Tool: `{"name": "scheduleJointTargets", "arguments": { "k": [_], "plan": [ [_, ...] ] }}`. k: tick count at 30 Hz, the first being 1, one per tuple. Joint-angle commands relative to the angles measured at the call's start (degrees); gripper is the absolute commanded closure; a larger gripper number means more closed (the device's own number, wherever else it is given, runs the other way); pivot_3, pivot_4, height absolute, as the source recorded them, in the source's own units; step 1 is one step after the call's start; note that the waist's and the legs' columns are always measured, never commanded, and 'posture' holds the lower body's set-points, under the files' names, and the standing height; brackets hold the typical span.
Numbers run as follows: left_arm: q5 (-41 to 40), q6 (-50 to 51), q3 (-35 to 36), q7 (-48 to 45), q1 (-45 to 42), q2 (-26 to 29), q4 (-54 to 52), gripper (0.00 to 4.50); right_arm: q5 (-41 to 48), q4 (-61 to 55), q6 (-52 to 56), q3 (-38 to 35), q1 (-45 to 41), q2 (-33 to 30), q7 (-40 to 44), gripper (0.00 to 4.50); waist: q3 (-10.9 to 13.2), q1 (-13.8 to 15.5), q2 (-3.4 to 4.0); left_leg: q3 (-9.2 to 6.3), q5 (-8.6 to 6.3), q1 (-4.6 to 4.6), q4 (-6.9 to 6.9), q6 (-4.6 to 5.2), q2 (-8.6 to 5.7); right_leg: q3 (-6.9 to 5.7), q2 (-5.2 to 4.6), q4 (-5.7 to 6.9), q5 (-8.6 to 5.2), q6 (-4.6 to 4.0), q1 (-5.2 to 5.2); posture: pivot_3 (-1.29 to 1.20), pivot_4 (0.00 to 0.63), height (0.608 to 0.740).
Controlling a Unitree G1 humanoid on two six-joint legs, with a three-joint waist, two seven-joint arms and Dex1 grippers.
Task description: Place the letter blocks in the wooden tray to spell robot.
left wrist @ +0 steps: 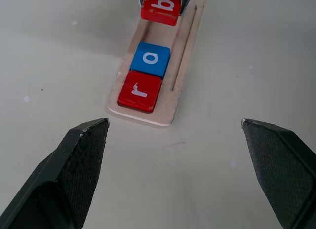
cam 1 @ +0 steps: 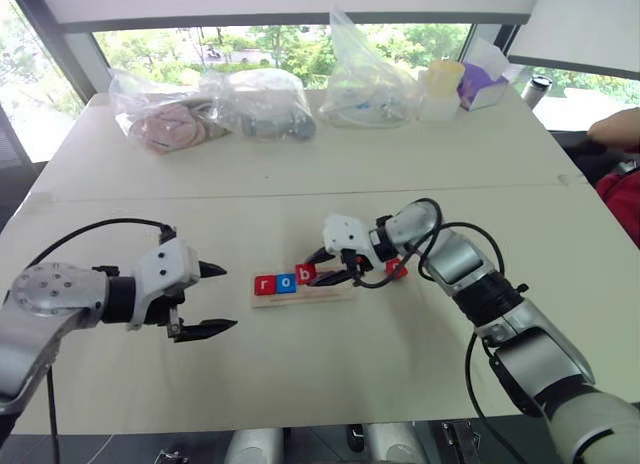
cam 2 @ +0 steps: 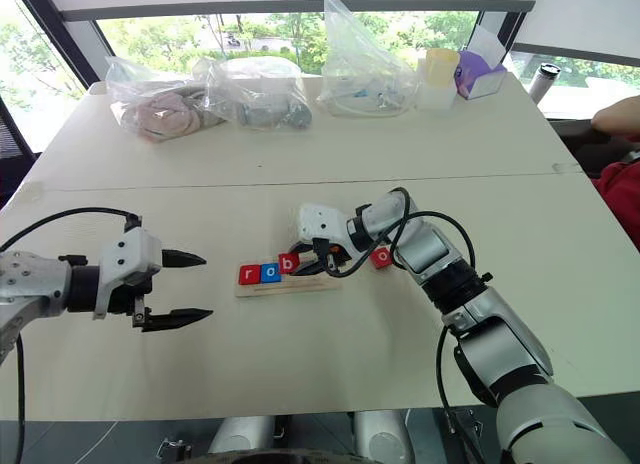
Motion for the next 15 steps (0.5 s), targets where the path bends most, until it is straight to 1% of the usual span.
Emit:
{"name": "scheduleJointTargets", "arguments": {
  "k": [1,7,15],
  "plan": [
    [-0.96,0.22,1.53,0.88,-0.27,-0.27,-1.57,0.00,-0.84,-1.02,-1.21,-0.94,-0.18,-0.03,0.50,3.36,0.00,0.00,0.00,0.00,0.00,0.01,0.00,0.00,0.00,0.00,0.00,0.02,0.00,0.00,0.00,0.00,0.150,0.740],
    [-1.62,0.34,-0.37,2.05,-3.16,-1.99,-1.05,0.00,-2.21,-1.24,-0.54,-0.79,0.77,0.78,-0.95,3.36,0.00,0.00,0.00,0.00,0.00,0.03,0.00,0.00,-0.02,0.00,0.02,0.05,0.01,-0.01,0.00,0.00,0.150,0.740],
    [-1.13,0.50,-1.67,2.20,-4.80,-2.50,-0.27,0.00,-5.08,1.22,-1.40,-0.46,0.46,2.58,-2.23,3.36,0.00,-0.07,0.00,0.00,0.00,0.03,0.00,0.00,-0.04,0.00,0.05,0.05,0.02,0.01,0.00,0.00,0.150,0.740]
  ]
}}
